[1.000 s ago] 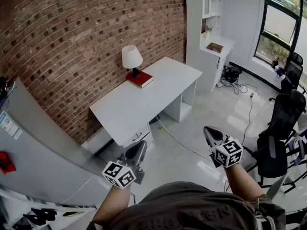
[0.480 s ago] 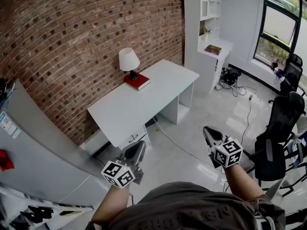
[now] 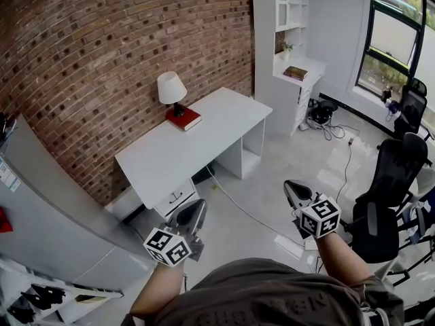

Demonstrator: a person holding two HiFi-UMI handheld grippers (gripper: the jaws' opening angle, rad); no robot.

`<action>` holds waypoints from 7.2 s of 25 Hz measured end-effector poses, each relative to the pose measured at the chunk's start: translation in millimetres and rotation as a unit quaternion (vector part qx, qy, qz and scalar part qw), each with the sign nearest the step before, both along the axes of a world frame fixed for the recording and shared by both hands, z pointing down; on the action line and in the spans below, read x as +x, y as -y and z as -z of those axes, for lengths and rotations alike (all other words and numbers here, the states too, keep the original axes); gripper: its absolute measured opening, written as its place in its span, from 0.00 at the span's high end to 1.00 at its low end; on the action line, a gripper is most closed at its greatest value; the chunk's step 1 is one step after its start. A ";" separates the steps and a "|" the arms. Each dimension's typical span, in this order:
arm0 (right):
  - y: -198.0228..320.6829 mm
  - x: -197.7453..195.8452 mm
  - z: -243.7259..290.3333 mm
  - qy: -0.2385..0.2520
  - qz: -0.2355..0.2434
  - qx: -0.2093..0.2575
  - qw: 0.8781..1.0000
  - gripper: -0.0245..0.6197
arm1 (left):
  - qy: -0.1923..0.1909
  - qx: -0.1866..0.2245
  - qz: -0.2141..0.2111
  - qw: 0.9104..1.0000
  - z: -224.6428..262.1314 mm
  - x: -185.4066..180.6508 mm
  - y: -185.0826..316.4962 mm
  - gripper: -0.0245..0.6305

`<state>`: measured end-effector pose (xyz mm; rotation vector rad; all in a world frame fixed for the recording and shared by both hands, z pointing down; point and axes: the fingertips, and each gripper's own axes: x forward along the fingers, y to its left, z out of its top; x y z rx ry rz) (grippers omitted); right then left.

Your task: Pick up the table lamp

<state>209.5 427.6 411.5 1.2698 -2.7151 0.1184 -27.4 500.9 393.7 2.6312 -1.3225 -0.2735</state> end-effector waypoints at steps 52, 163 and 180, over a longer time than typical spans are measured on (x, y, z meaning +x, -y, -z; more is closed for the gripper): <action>534.0 -91.5 -22.4 0.012 -0.046 -0.003 0.999 0.97 | 0.015 -0.032 -0.104 0.994 -40.6 -80.3 571.6 0.96; 873.1 -667.8 -286.7 -0.026 0.411 0.003 0.911 0.56 | -0.043 -0.176 0.324 0.929 -256.1 -418.9 724.0 0.96; 866.7 -682.8 -283.7 -0.053 0.436 0.069 0.896 0.72 | -0.033 -0.192 0.319 0.927 -272.2 -414.7 714.3 0.96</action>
